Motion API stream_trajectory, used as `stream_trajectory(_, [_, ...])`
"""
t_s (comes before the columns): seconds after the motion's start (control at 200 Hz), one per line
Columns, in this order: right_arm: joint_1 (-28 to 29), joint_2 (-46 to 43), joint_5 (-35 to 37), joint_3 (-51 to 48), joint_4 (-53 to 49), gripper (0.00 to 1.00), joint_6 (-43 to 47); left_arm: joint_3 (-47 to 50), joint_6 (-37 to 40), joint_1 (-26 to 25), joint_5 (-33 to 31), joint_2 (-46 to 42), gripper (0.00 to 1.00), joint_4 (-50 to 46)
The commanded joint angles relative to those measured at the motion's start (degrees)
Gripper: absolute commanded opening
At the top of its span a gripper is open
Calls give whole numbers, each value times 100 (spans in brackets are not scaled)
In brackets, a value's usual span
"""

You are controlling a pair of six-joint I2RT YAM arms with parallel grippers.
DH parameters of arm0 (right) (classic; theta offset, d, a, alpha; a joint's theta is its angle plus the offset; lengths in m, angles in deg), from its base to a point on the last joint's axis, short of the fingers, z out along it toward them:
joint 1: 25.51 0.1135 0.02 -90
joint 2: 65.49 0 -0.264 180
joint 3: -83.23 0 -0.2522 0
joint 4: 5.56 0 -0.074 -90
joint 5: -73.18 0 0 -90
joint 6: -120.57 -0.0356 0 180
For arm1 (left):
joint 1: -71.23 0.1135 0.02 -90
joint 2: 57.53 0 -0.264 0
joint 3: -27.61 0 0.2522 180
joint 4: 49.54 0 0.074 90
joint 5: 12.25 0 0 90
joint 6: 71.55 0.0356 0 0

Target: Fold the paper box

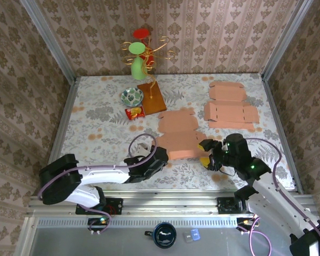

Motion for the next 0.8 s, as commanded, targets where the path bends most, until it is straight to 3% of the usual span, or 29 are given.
stream_trajectory(0.0, [161,47,509,-242,797,67,-436,-269,-1780,50,-231,181,0,352])
stream_trajectory(0.51, [1070,654,2222,-972,2941,60,-497,-674,-1952,85,-210,638,0,873])
stream_trajectory(0.795, [1130,956,2736,-1139,3644,48,-592,-701,-2016,94,-136,684,0,989])
